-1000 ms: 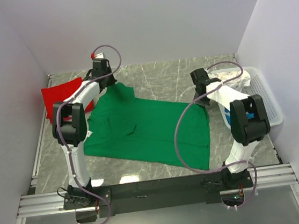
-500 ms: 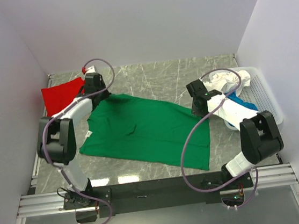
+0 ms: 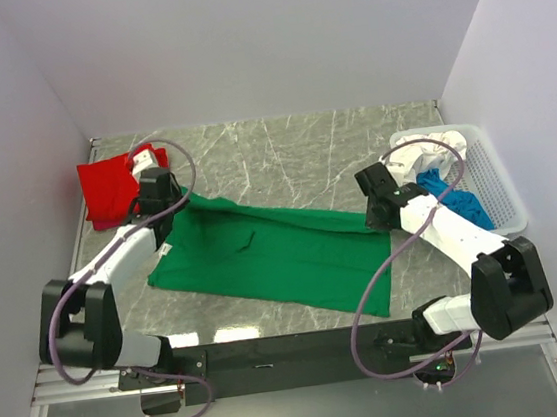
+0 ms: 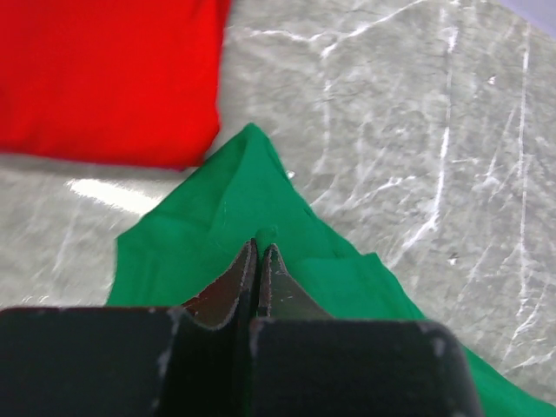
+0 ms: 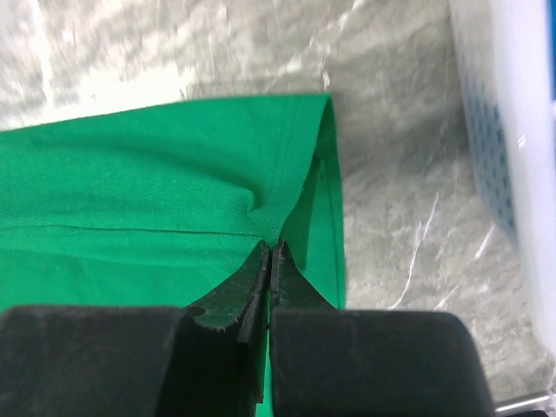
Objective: Fold and stack the t-shirts
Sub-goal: Fold the tshirt
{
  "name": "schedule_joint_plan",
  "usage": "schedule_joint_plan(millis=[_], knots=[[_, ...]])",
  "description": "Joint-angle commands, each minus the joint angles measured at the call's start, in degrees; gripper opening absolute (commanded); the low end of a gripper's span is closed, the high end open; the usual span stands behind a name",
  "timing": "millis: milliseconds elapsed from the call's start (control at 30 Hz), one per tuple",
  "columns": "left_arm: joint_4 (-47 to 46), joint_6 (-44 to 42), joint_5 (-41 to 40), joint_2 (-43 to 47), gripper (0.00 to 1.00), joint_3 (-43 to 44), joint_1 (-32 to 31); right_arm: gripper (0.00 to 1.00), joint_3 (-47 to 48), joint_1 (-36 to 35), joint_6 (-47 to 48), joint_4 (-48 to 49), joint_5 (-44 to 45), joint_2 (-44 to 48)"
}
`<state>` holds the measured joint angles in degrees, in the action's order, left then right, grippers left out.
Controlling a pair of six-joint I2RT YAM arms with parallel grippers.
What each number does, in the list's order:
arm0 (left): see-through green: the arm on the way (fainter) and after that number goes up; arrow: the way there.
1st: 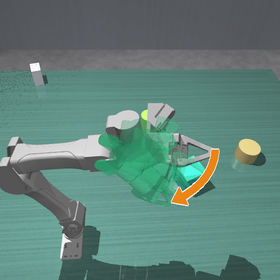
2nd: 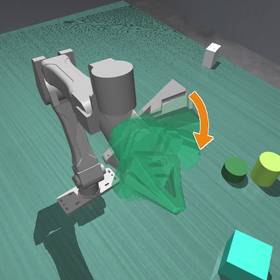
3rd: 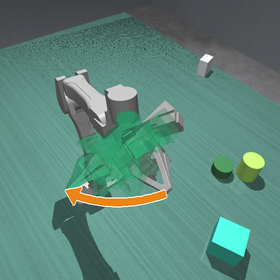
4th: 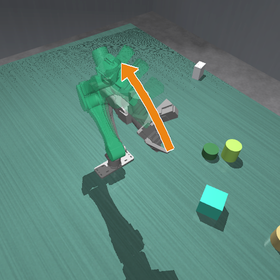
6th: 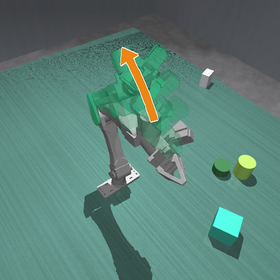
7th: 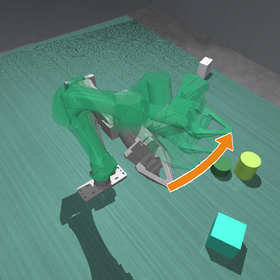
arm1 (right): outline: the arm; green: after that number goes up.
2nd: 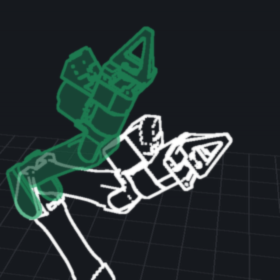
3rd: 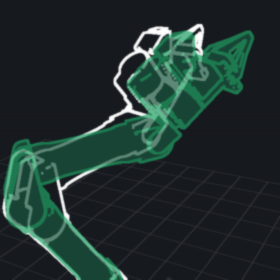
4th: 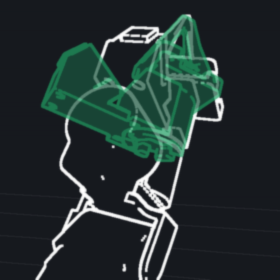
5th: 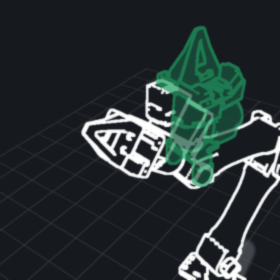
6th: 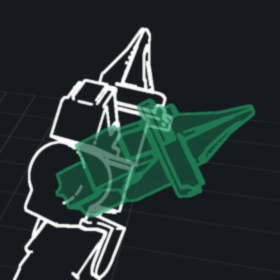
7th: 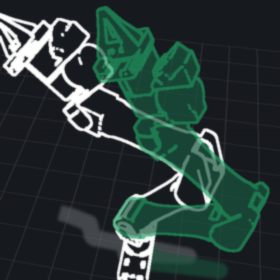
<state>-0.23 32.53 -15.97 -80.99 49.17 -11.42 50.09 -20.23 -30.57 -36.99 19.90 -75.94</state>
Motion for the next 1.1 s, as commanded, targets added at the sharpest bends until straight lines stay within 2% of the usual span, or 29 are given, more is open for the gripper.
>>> schedule_joint_plan(millis=[0,467,1067], knots=[[-2.4,1.8,-4.2,4.6,0.00,-3.4,0.2,0.00,-1.7,-1.7,-0.3,-2.3,1.3,2.8],[-0.2,3.9,-11.0,14.0,0.00,-11.7,0.6,0.00,-4.9,-7.3,-3.4,-5.7,1.1,7.3],[2.8,2.7,-12.9,17.1,0.01,-15.6,1.1,0.00,-2.8,-12.3,-11.1,-14.8,8.1,5.6]])
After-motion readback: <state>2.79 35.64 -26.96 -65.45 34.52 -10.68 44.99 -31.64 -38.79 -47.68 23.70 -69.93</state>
